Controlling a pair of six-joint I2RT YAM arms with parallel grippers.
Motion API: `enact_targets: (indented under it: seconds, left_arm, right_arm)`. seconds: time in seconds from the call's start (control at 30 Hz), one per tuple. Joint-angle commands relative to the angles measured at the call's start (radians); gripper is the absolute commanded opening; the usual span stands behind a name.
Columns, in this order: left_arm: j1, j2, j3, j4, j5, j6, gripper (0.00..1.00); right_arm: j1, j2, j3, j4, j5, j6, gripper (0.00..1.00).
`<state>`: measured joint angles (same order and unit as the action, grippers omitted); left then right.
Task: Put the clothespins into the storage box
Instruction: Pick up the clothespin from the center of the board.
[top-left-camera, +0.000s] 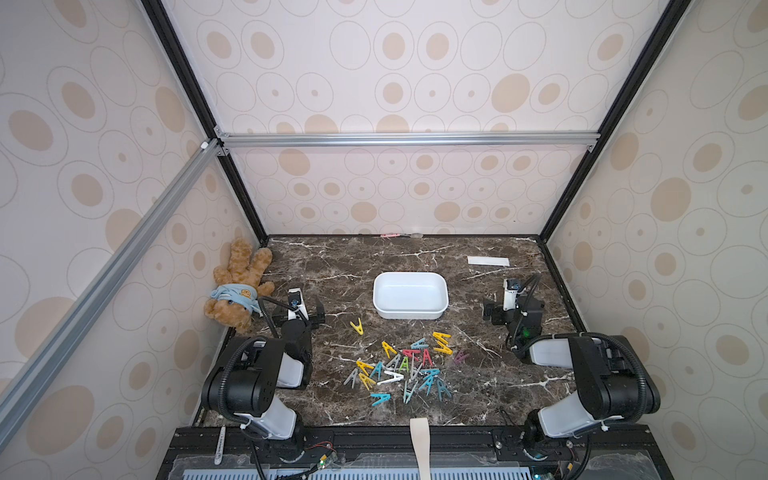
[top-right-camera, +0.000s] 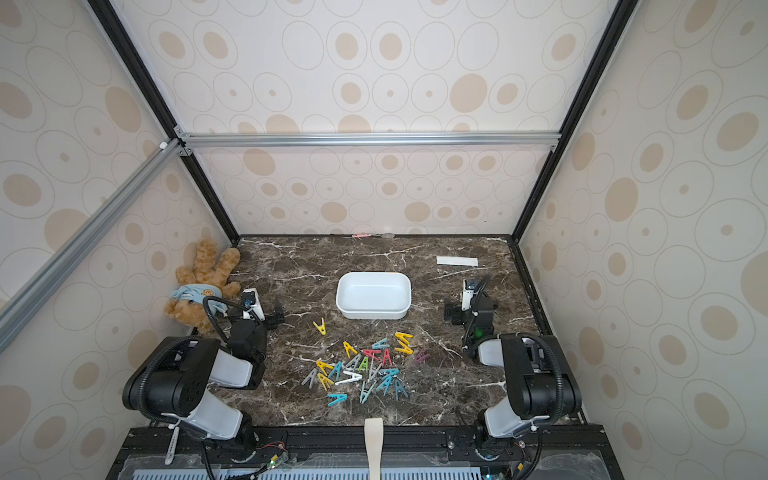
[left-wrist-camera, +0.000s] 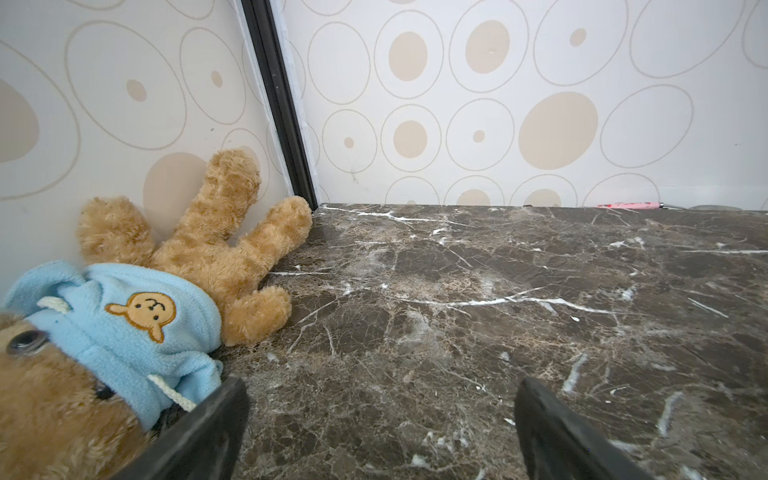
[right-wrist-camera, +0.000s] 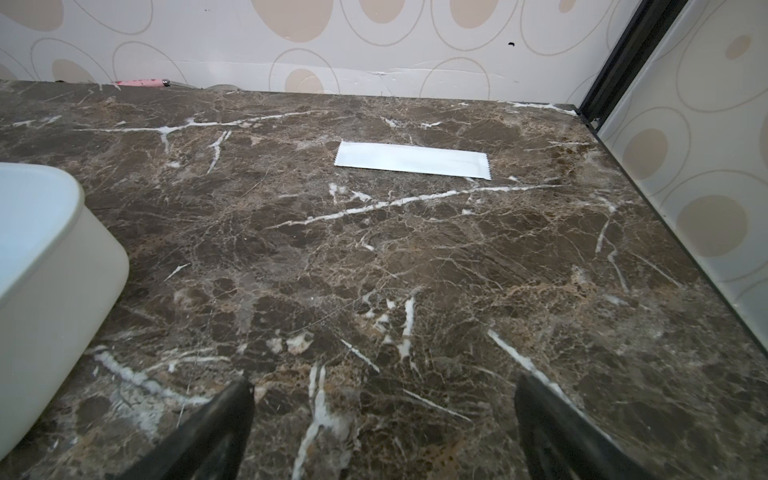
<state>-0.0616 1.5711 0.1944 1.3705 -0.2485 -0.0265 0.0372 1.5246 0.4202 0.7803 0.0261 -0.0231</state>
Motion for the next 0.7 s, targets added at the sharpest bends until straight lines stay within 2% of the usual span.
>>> enact_targets:
  seconds: [0.0,0.1,0.23,0.3,0.37,0.5,0.67]
  left_arm:
    - [0.001,-0.039,-0.003,0.019,-0.032,-0.012,0.99]
    - [-0.016,-0.128,0.046,-0.143,-0.097,-0.008,0.99]
    - [-0.018,-0.237,0.175,-0.433,-0.207,-0.034,0.99]
    - [-0.018,-0.279,0.252,-0.598,-0.209,-0.064,0.99]
    - [-0.024,-0.299,0.337,-0.783,-0.209,-0.113,0.99]
    - [-0.035,-0.315,0.469,-1.111,-0.096,-0.226,0.99]
    - [-0.072,-0.342,0.516,-1.31,0.003,-0.328,0.99]
  right_arm:
    - [-0.003,-0.101,0.017,-0.091,0.047,0.017,0.95]
    - [-0.005,-0.209,0.107,-0.345,0.079,0.073,0.85]
    - [-0.003,-0.285,0.266,-0.714,0.023,0.196,0.74]
    - [0.013,-0.303,0.328,-0.857,-0.03,0.24,0.68]
    - [0.053,-0.324,0.383,-1.013,-0.017,0.262,0.66]
    - [0.144,-0.389,0.421,-1.249,-0.009,0.313,0.61]
    - [0.315,-0.405,0.416,-1.467,-0.025,0.448,0.6]
